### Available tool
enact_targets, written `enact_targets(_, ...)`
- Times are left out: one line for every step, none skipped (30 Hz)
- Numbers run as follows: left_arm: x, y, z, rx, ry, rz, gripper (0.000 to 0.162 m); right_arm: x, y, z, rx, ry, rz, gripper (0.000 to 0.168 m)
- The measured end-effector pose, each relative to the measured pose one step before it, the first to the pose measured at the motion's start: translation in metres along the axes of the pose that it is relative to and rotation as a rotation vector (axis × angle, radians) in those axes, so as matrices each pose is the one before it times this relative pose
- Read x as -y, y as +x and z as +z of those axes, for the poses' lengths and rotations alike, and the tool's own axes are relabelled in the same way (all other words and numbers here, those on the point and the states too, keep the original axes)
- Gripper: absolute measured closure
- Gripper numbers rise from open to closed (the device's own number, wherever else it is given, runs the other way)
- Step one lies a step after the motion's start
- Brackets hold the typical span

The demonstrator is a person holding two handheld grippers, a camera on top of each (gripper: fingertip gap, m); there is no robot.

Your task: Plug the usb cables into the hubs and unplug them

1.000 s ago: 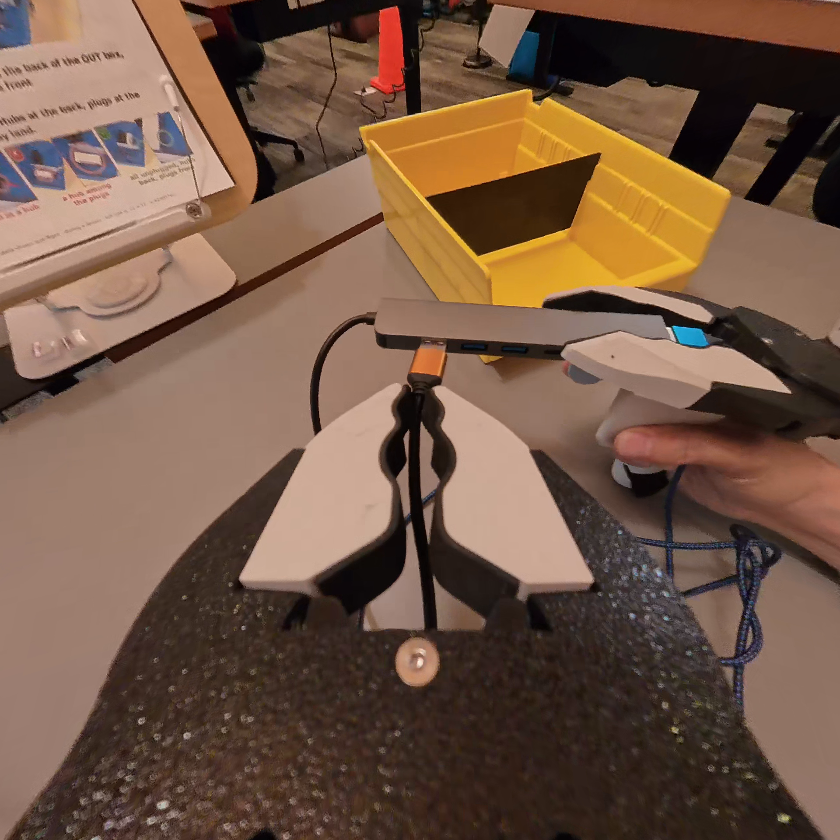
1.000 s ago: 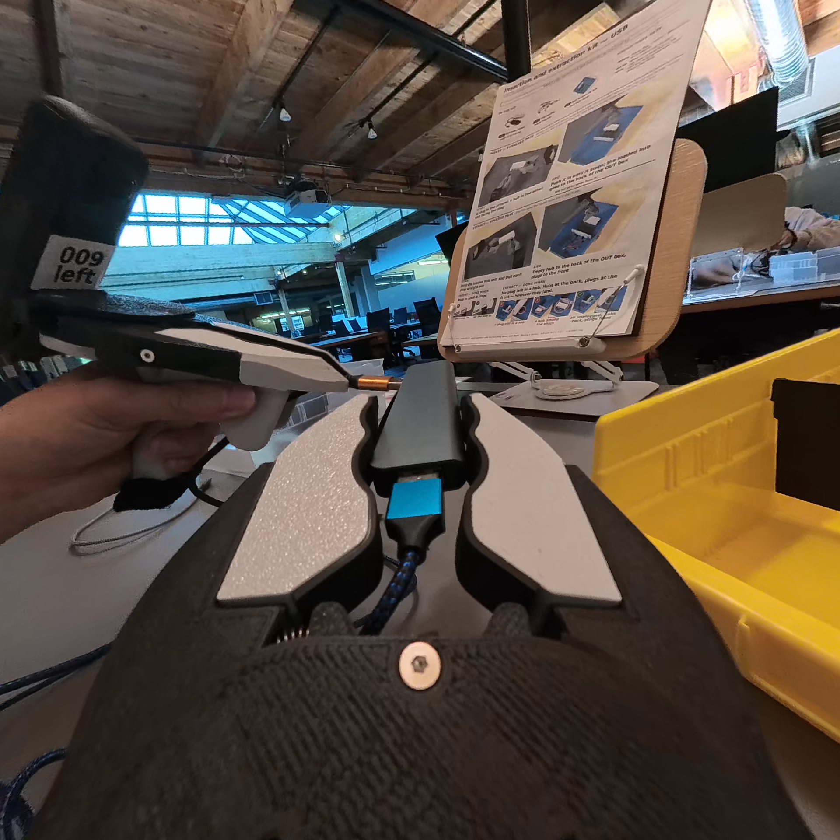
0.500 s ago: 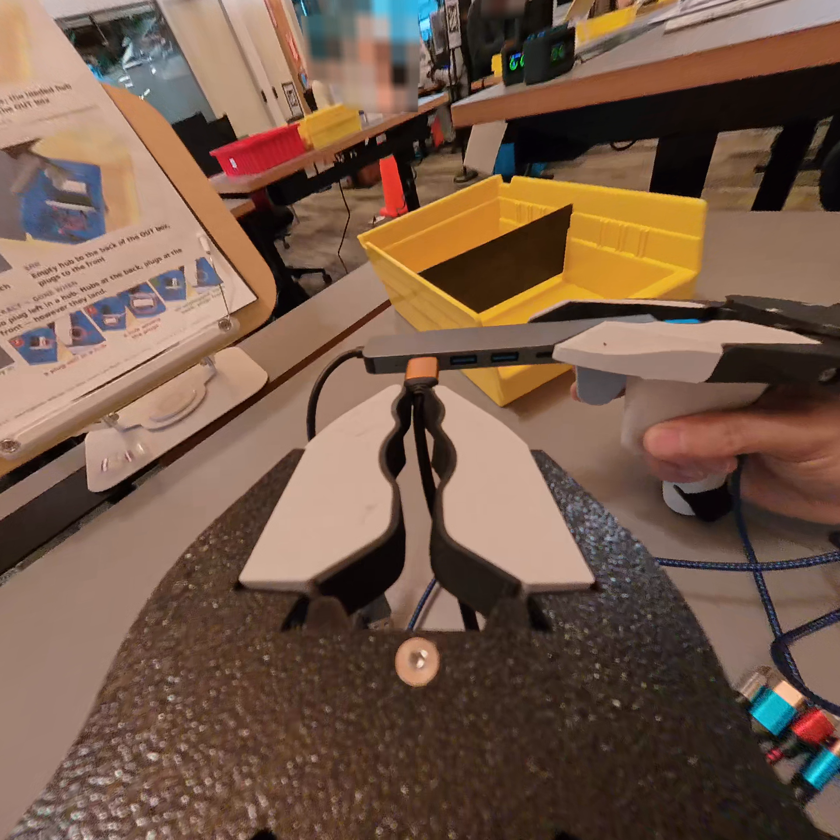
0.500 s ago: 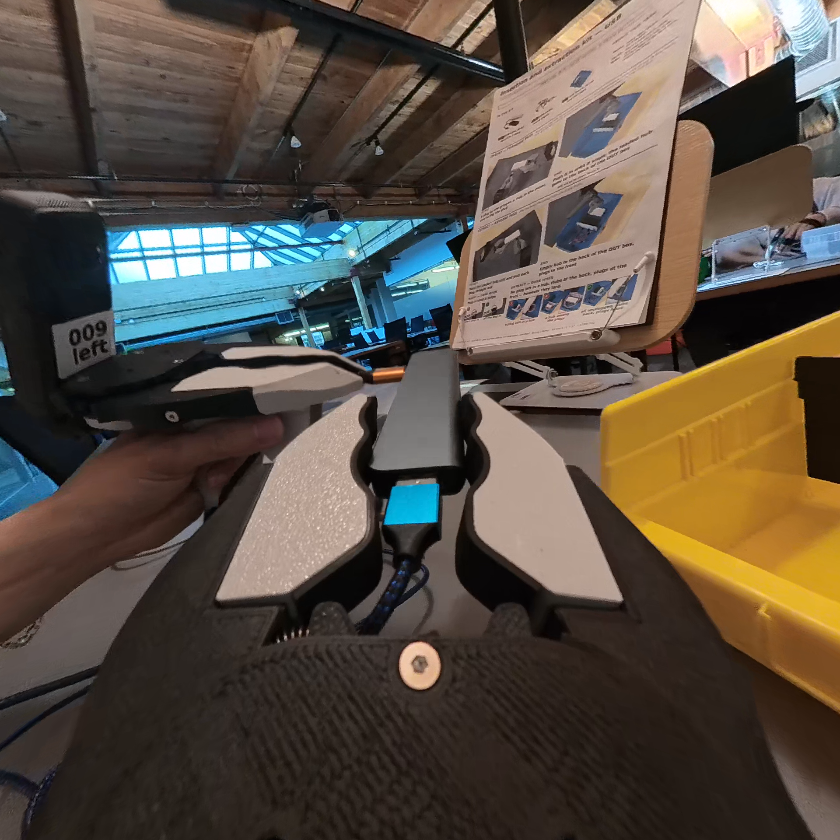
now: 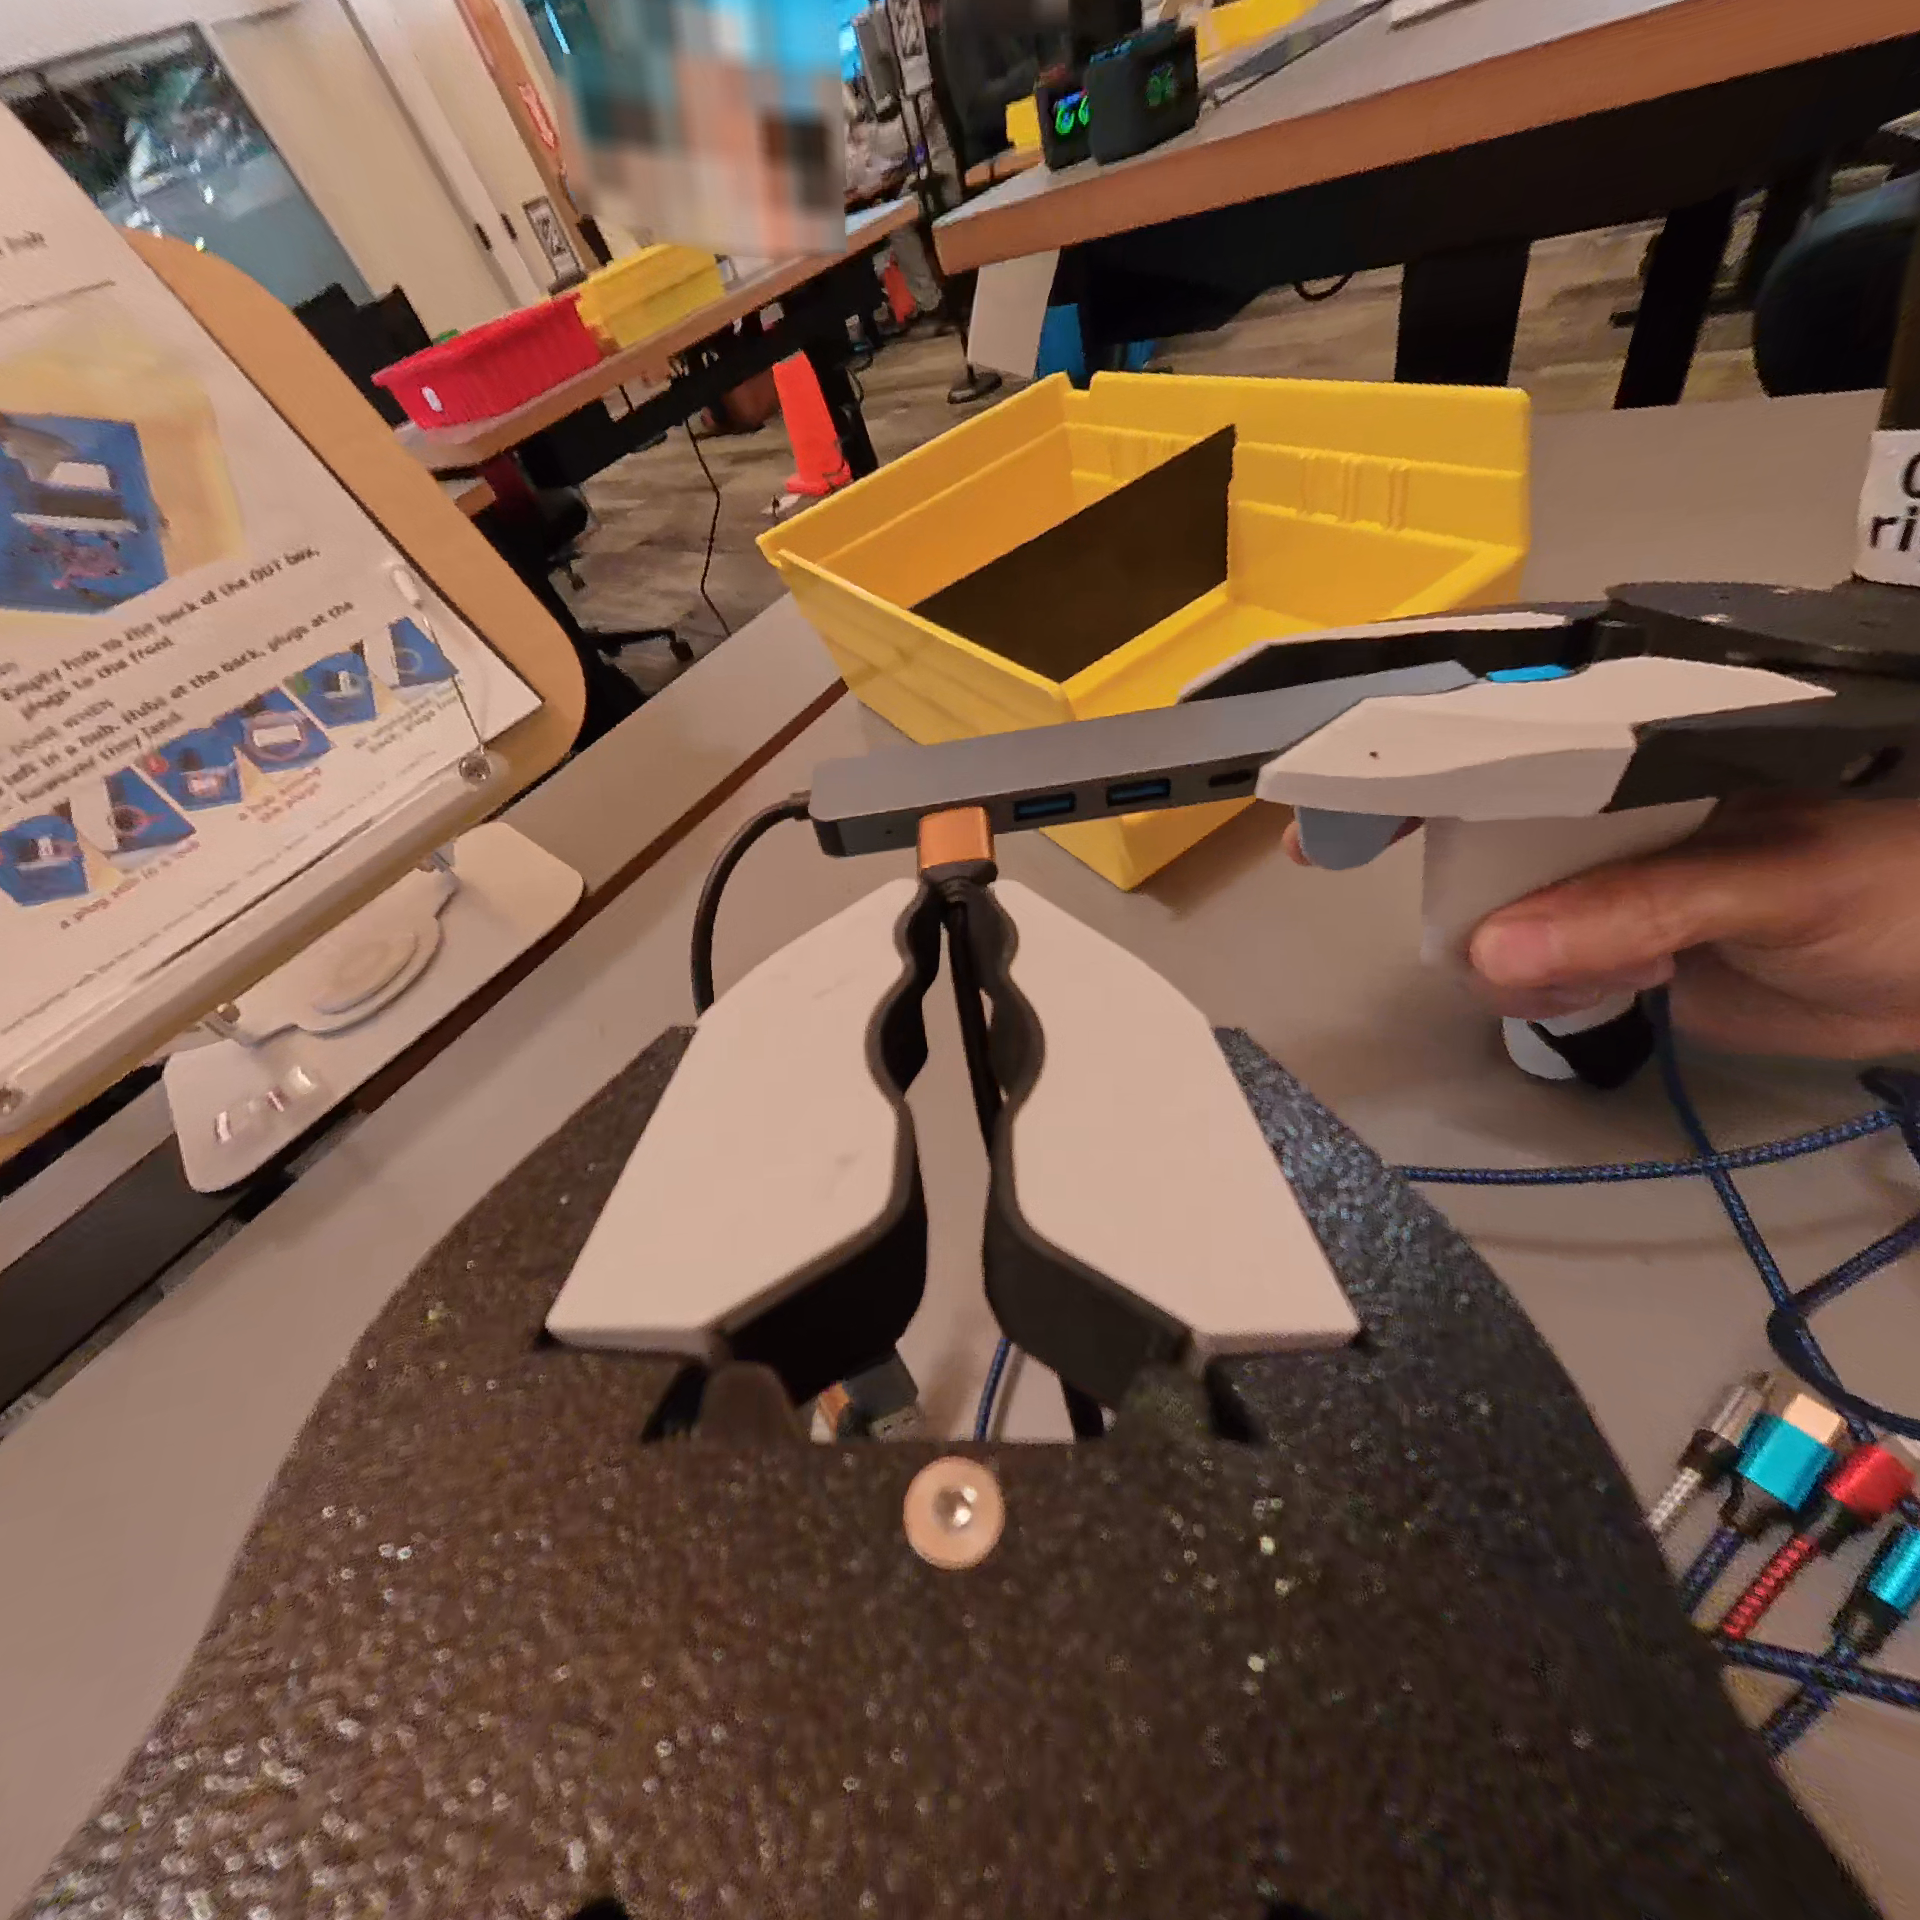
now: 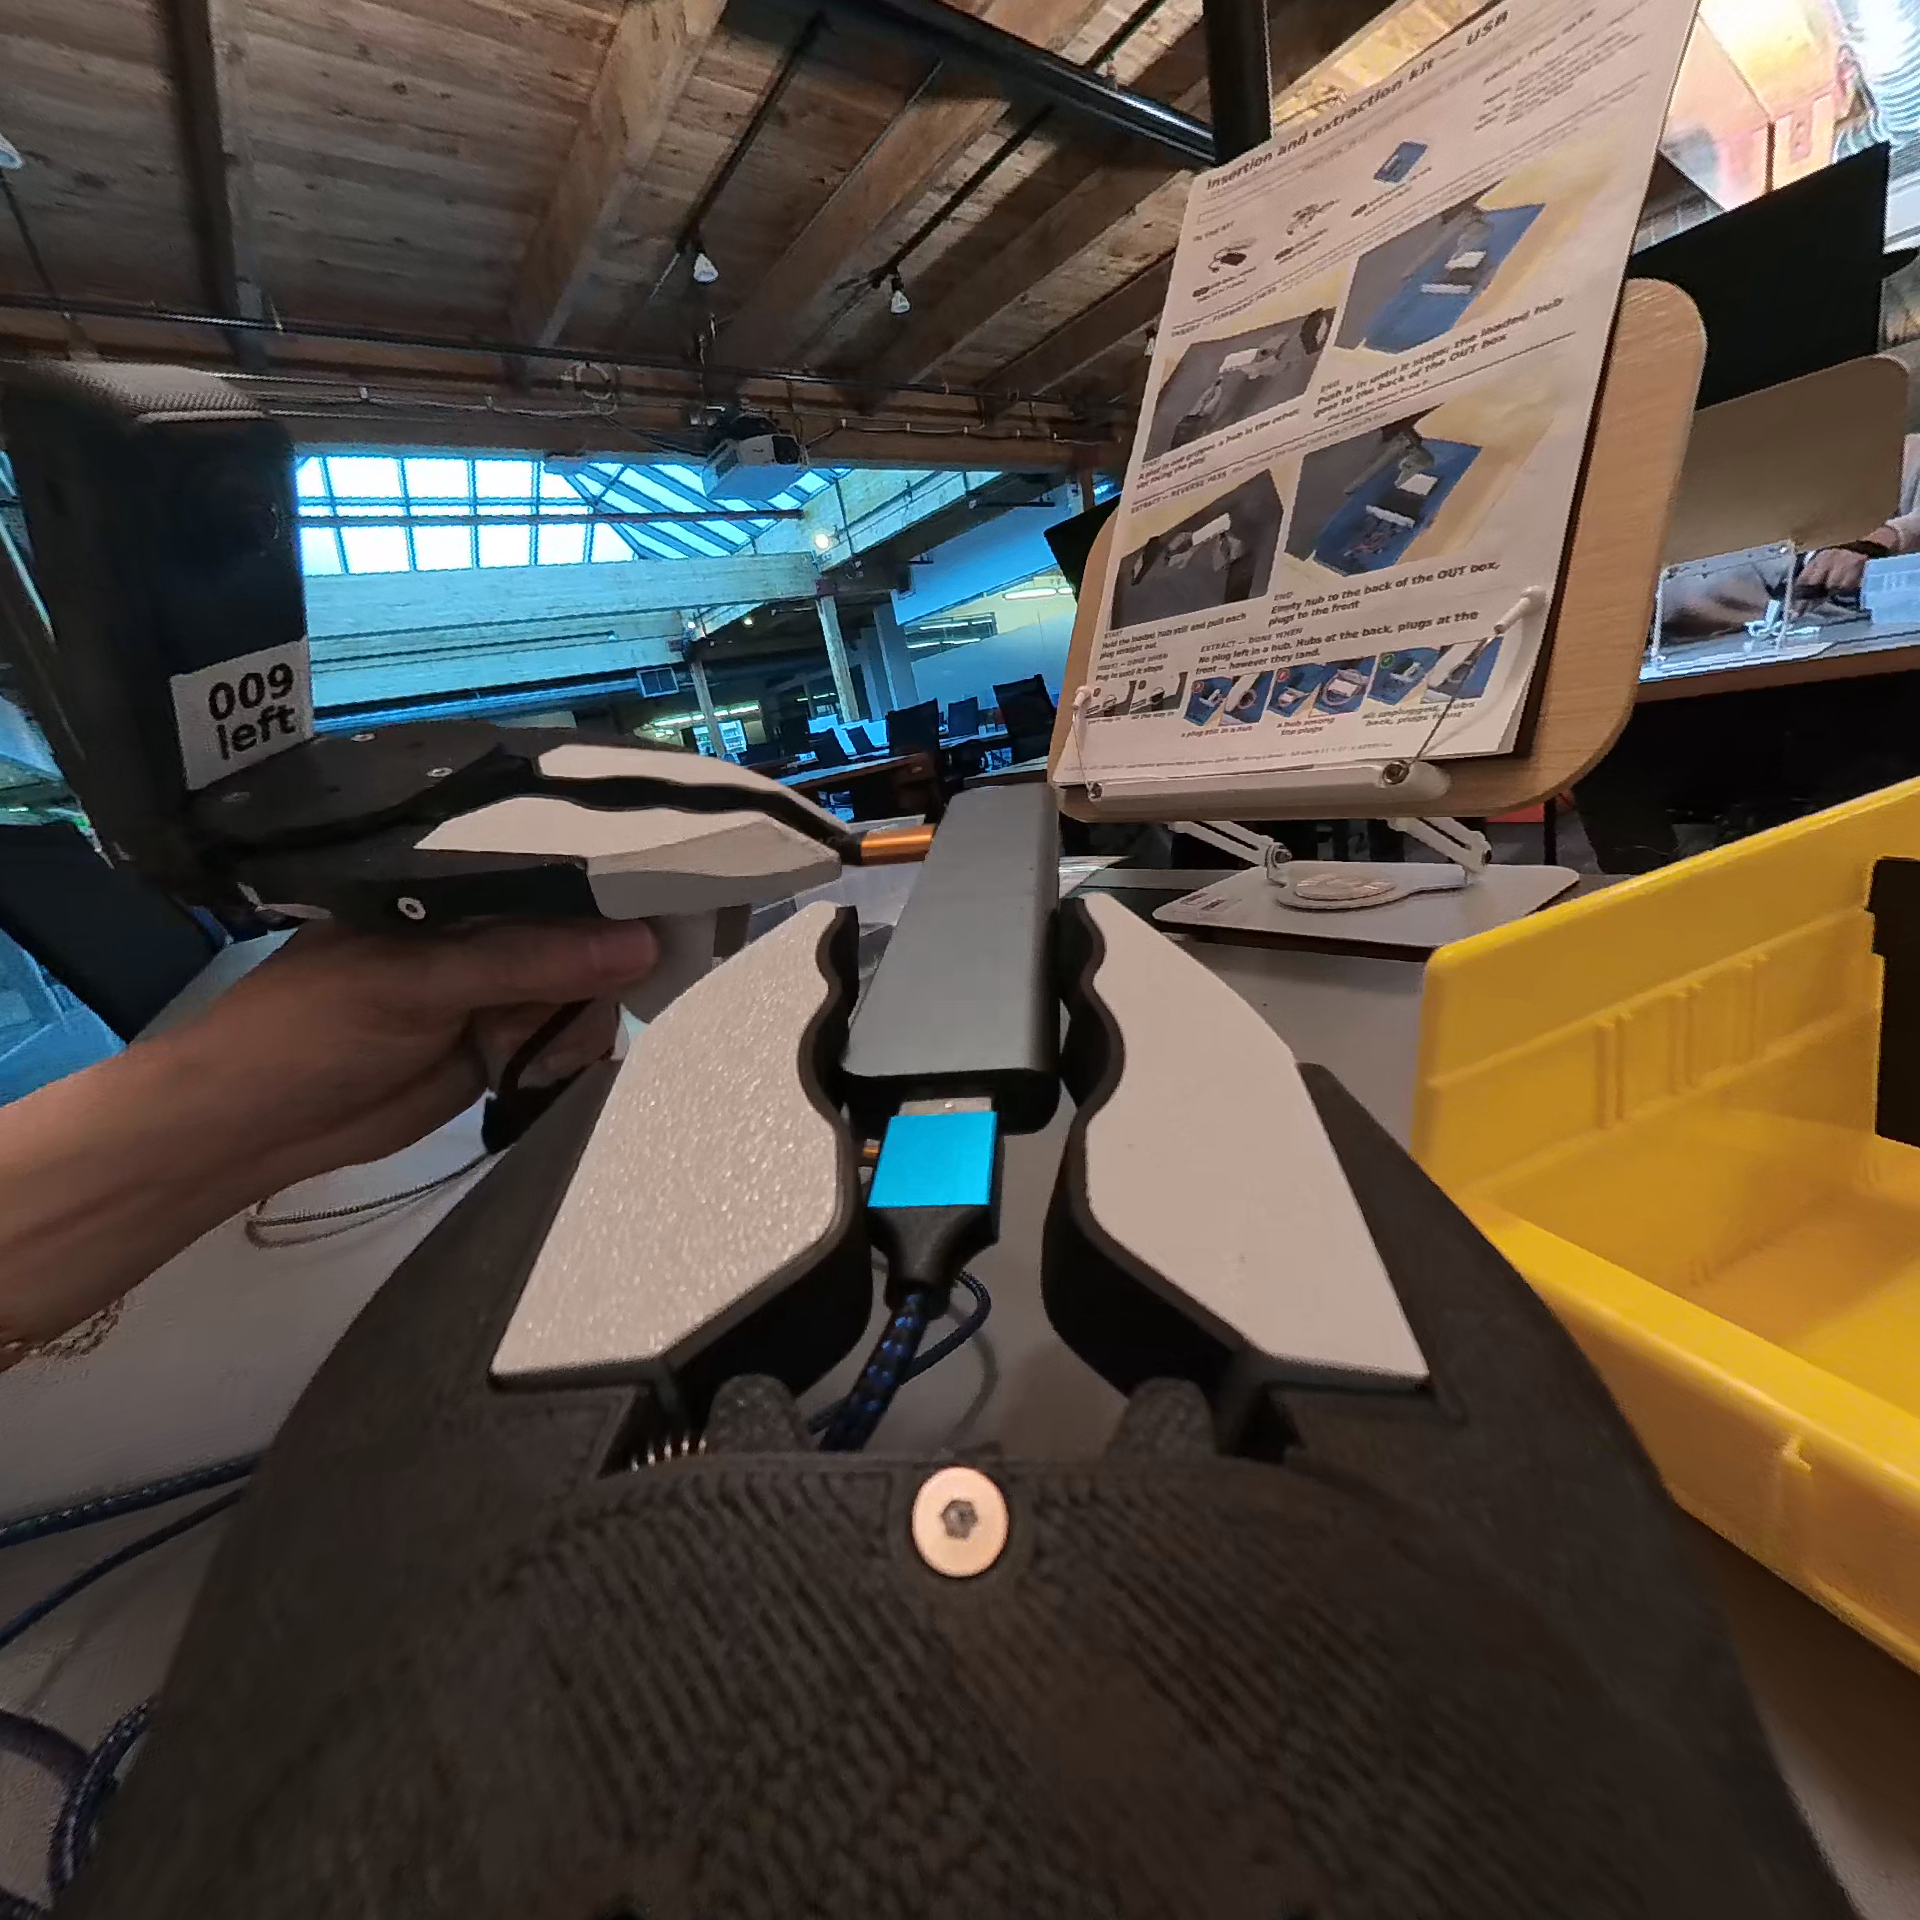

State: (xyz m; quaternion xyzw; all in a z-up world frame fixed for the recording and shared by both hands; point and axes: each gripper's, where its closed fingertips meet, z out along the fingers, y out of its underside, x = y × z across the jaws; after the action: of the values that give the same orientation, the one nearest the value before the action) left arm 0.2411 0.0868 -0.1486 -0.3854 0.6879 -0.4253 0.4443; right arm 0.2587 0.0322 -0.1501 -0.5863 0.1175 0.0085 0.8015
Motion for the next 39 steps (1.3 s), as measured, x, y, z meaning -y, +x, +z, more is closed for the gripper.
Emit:
enact_targets(0.00183,-0.00001,-0.00144,-0.0029,0.0130,0.0106,0.156,0.00001,-0.00116,0.00003,0.0063,0.0003,-0.0037,0.130)
enact_targets(0.00058,-0.00014,-0.00092,0.0019,0.0025,0.0077,0.156,-0.00031,-0.00096,0.00031,0.0021,-0.0027,-0.0061,0.130)
enact_targets(-0.00038,-0.00013,-0.00038,0.0024,-0.0027,0.0076,0.156,-0.00012,-0.00047,0.00003,-0.0006,-0.0009,-0.0056,0.130)
enact_targets(0.00007,0.00005,-0.00002,0.0006,0.0043,0.0038,0.156,0.00012,-0.00027,-0.00009,-0.0002,0.0012,-0.0026,0.130)
enact_targets(0.00025,0.00019,0.00017,-0.0019,0.0093,-0.0028,0.156,0.00041,0.00004,-0.00032,-0.0002,0.0028,-0.0004,0.130)
enact_targets(-0.00021,0.00029,0.00042,-0.0038,0.0057,-0.0059,0.156,0.00044,-0.00008,-0.00035,-0.0020,0.0035,-0.0023,0.130)
enact_targets(-0.00074,0.00024,0.00047,-0.0039,0.0018,-0.0048,0.156,0.00021,0.00004,-0.00016,-0.0023,0.0017,-0.0030,0.130)
enact_targets(-0.00067,0.00026,0.00034,-0.0043,0.0020,-0.0010,0.156,0.00028,0.00000,-0.00029,-0.0006,0.0021,-0.0007,0.130)
enact_targets(-0.00061,0.00078,0.00018,-0.0060,0.0046,0.0056,0.156,0.00056,0.00018,-0.00043,0.0026,0.0047,0.0033,0.130)
enact_targets(-0.00040,0.00117,-0.00024,-0.0074,0.0072,0.0124,0.156,0.00136,-0.00017,-0.00080,0.0040,0.0105,-0.0098,0.130)
enact_targets(-0.00055,0.00126,-0.00066,-0.0070,0.0087,0.0135,0.156,0.00190,-0.00098,-0.00062,0.0009,0.0130,-0.0524,0.130)
enact_targets(-0.00072,0.00103,-0.00139,-0.0070,0.0096,0.0068,0.156,0.00025,-0.00132,-0.00035,0.0008,-0.0023,-0.0627,0.131)
enact_targets(-0.00103,0.00119,-0.00203,-0.0116,0.0089,-0.0049,0.155,-0.00068,-0.00077,-0.00002,0.0032,-0.0092,-0.0262,0.132)
enact_targets(-0.00035,0.00203,-0.00285,-0.0201,0.0101,-0.0188,0.152,-0.00052,-0.00019,0.00045,0.0071,-0.0041,0.0063,0.132)
enact_targets(0.00103,0.00119,-0.00402,-0.0169,0.0132,-0.0339,0.144,-0.00047,0.00163,0.00020,-0.0035,-0.0052,0.0078,0.132)
enact_targets(0.00226,0.00008,-0.00541,-0.0095,0.0159,-0.0403,0.138,0.00020,0.00380,-0.00104,-0.0147,-0.0027,-0.0047,0.132)
enact_targets(0.00267,-0.00002,-0.00655,-0.0119,0.0146,-0.0336,0.135,0.00063,0.00365,-0.00205,-0.0060,-0.0015,-0.0051,0.132)
enact_targets(0.00185,0.00006,-0.00737,-0.0143,0.0079,-0.0215,0.133,0.00057,0.00260,-0.00242,0.0098,-0.0058,0.0027,0.132)
enact_targets(-0.00020,-0.00027,-0.00776,-0.0132,-0.0045,-0.0089,0.131,0.00151,0.00163,-0.00249,0.0197,-0.0053,0.0067,0.132)
enact_targets(-0.00244,-0.00031,-0.00805,-0.0129,-0.0178,0.0020,0.130,0.00230,0.00084,-0.00240,0.0201,-0.0085,0.0027,0.133)
enact_targets(-0.00458,-0.00048,-0.00804,-0.0122,-0.0269,0.0089,0.129,0.00319,-0.00037,-0.00200,0.0220,-0.0046,-0.0061,0.133)
enact_targets(-0.00668,0.00032,-0.00798,-0.0160,-0.0353,0.0091,0.128,0.00300,-0.00092,-0.00163,0.0210,-0.0041,-0.0044,0.133)
enact_targets(-0.00904,0.00316,-0.00783,-0.0332,-0.0461,0.0030,0.126,0.00155,-0.00020,-0.00104,0.0141,-0.0112,0.0032,0.133)
enact_targets(-0.01050,0.00609,-0.00777,-0.0476,-0.0510,-0.0064,0.121,-0.00022,0.00112,-0.00054,0.0017,-0.0173,0.0086,0.133)
enact_targets(-0.01114,0.00780,-0.00724,-0.0514,-0.0484,-0.0117,0.117,-0.00072,0.00147,-0.00020,-0.0060,-0.0159,0.0073,0.133)
enact_targets(-0.01189,0.00960,-0.00675,-0.0564,-0.0467,-0.0095,0.117,-0.00119,0.00088,0.00010,-0.0089,-0.0120,-0.0030,0.132)
enact_targets(-0.01209,0.00959,-0.00547,-0.0468,-0.0429,-0.0041,0.114,-0.00180,0.00061,0.00069,-0.0145,-0.0102,-0.0122,0.132)
enact_targets(-0.01125,0.00740,-0.00412,-0.0231,-0.0336,0.0019,0.113,-0.00222,-0.00003,0.00127,-0.0125,-0.0090,-0.0163,0.132)
enact_targets(-0.01147,0.00636,-0.00287,-0.0130,-0.0327,0.0054,0.112,-0.00284,-0.00098,0.00172,-0.0046,-0.0101,-0.0134,0.132)
enact_targets(-0.01230,0.00631,-0.00217,-0.0119,-0.0406,0.0028,0.110,-0.00325,-0.00061,0.00182,-0.0061,-0.0125,-0.0070,0.132)
enact_targets(-0.01194,0.00457,-0.00163,-0.0008,-0.0430,0.0006,0.107,-0.00330,0.00019,0.00170,-0.0122,-0.0148,-0.0061,0.132)
enact_targets(-0.01070,0.00264,-0.00154,0.0114,-0.0369,0.0031,0.105,-0.00218,0.00024,0.00126,-0.0147,-0.0092,-0.0095,0.132)
enact_targets(-0.00935,0.00205,-0.00142,0.0119,-0.0282,0.0083,0.105,0.00027,0.00055,0.00061,-0.0168,0.0015,-0.0110,0.132)
enact_targets(-0.00737,0.00127,-0.00124,0.0111,-0.0166,0.0097,0.105,0.00331,0.00140,-0.00017,-0.0262,0.0140,-0.0095,0.133)
enact_targets(-0.00476,-0.00133,-0.00135,0.0193,-0.0027,0.0024,0.105,0.00610,0.00075,-0.00037,-0.0210,0.0225,-0.0080,0.133)
enact_targets(-0.00233,-0.00334,-0.00164,0.0246,0.0093,-0.0103,0.105,0.00818,-0.00071,-0.00040,-0.0052,0.0218,-0.0044,0.133)
enact_targets(-0.00001,-0.00356,-0.00209,0.0180,0.0184,-0.0200,0.105,0.00986,-0.00105,-0.00006,0.0010,0.0144,-0.0052,0.133)
enact_targets(0.00175,-0.00312,-0.00249,0.0102,0.0249,-0.0224,0.105,0.01150,-0.00019,0.00034,-0.0036,0.0089,-0.0174,0.133)
enact_targets(0.00274,-0.00348,-0.00273,0.0104,0.0262,-0.0193,0.105,0.01464,-0.00026,-0.00008,-0.0020,0.0160,-0.0291,0.133)
